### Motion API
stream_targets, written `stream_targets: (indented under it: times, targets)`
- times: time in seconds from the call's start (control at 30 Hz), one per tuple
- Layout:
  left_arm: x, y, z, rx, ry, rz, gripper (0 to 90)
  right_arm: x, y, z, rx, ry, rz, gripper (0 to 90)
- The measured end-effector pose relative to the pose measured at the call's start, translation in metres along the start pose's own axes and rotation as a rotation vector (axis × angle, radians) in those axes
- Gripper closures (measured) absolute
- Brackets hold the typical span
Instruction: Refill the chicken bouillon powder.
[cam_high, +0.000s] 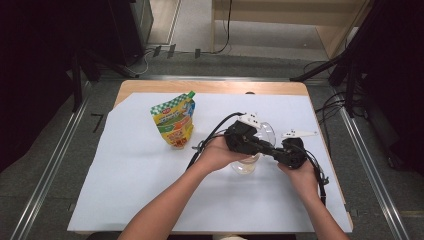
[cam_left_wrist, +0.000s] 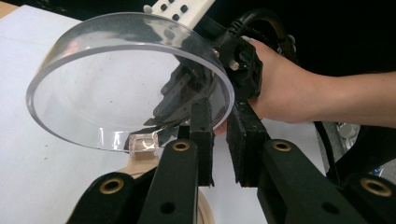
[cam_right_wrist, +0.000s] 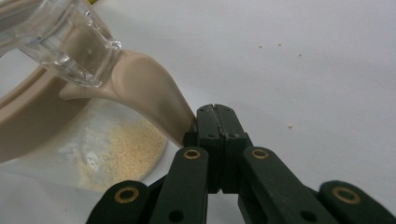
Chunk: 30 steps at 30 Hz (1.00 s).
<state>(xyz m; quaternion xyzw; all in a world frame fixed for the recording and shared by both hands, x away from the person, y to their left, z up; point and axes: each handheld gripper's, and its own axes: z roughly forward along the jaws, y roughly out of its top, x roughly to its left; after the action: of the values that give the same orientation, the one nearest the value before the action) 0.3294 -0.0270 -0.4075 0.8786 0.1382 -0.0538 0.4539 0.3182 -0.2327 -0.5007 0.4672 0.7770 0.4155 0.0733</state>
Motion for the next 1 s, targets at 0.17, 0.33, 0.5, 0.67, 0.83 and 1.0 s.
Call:
stream_targets:
  times: [0.17,0.33,0.5,0.67,0.83,1.0]
  targets:
    - [-0.001,0.001,0.001,0.017,-0.002,-0.028,74.5,0.001,0.0,-0.001,-0.002,0.001,-0.004,90.0]
    - [-0.001,0.001,-0.007,0.014,0.006,-0.037,65.4,0.001,0.0,-0.004,-0.008,0.001,-0.006,90.0]
    - [-0.003,0.0,-0.015,0.025,0.008,-0.038,58.7,0.002,-0.001,-0.008,-0.016,-0.001,-0.003,89.0]
    - [-0.004,-0.006,-0.024,0.029,0.024,-0.042,55.3,0.001,-0.003,-0.016,-0.035,0.003,0.006,86.5]
    - [-0.003,-0.014,-0.035,0.03,0.029,-0.064,55.3,0.003,-0.009,-0.027,-0.053,0.015,0.021,82.3]
    - [-0.003,-0.028,-0.047,0.042,0.04,-0.088,54.7,0.014,-0.017,-0.039,-0.065,0.028,0.002,75.9]
